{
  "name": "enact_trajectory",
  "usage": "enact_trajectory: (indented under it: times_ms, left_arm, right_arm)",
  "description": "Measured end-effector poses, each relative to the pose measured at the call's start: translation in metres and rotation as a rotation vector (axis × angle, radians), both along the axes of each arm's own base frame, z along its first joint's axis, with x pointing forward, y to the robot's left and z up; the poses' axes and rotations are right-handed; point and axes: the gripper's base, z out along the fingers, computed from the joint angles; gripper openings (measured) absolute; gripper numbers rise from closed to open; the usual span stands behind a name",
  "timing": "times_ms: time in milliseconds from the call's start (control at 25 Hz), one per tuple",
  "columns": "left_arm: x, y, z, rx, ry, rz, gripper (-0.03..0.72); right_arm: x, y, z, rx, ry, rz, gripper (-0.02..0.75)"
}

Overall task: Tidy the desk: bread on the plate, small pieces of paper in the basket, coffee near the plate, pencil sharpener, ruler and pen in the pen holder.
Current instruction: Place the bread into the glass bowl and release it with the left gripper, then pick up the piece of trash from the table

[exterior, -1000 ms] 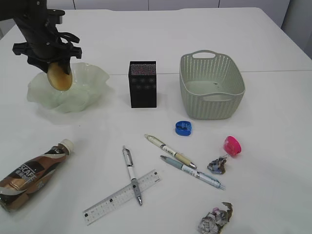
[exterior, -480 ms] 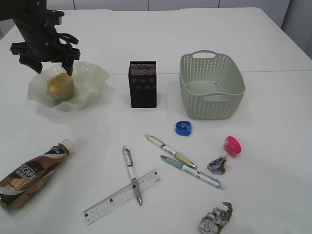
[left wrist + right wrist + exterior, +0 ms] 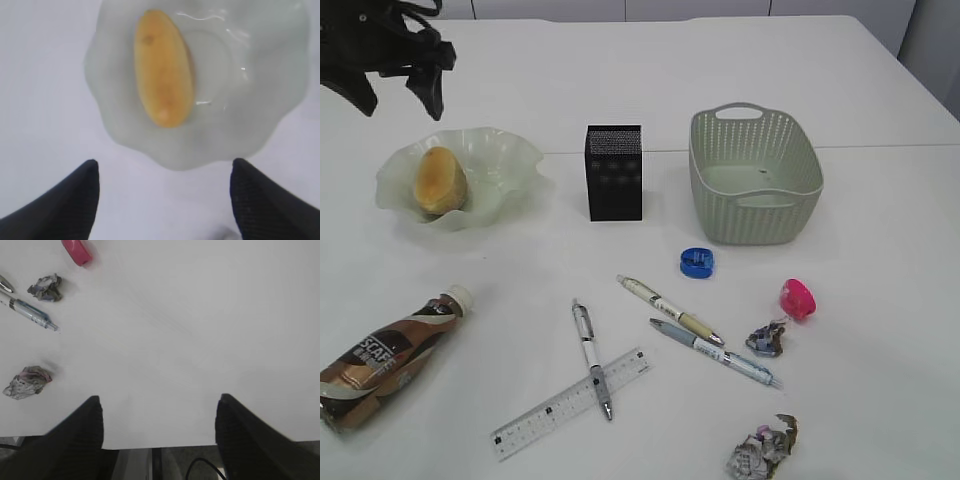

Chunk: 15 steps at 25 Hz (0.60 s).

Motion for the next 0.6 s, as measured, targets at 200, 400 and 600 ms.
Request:
enact_trajectory:
  times_ms: [200, 400, 600]
  left_arm:
    - [-0.019, -0.024, 0.030, -0.194, -0.010, -0.056, 0.585]
    - [-0.048, -0.040, 0.069, -0.191, -0.084, -0.138, 0.585]
    - [-0.106, -0.025, 0.099, -0.170, -0.103, -0.150, 0.585]
  right_arm:
    - [-0.002, 0.000, 0.000, 0.002, 0.020, -0.001, 0.513]
    - [-0.002, 0.002, -0.001, 0.024, 0.025, -0.003, 0.513]
    - [-0.003, 0.011, -0.001, 0.122, 0.034, -0.011, 0.513]
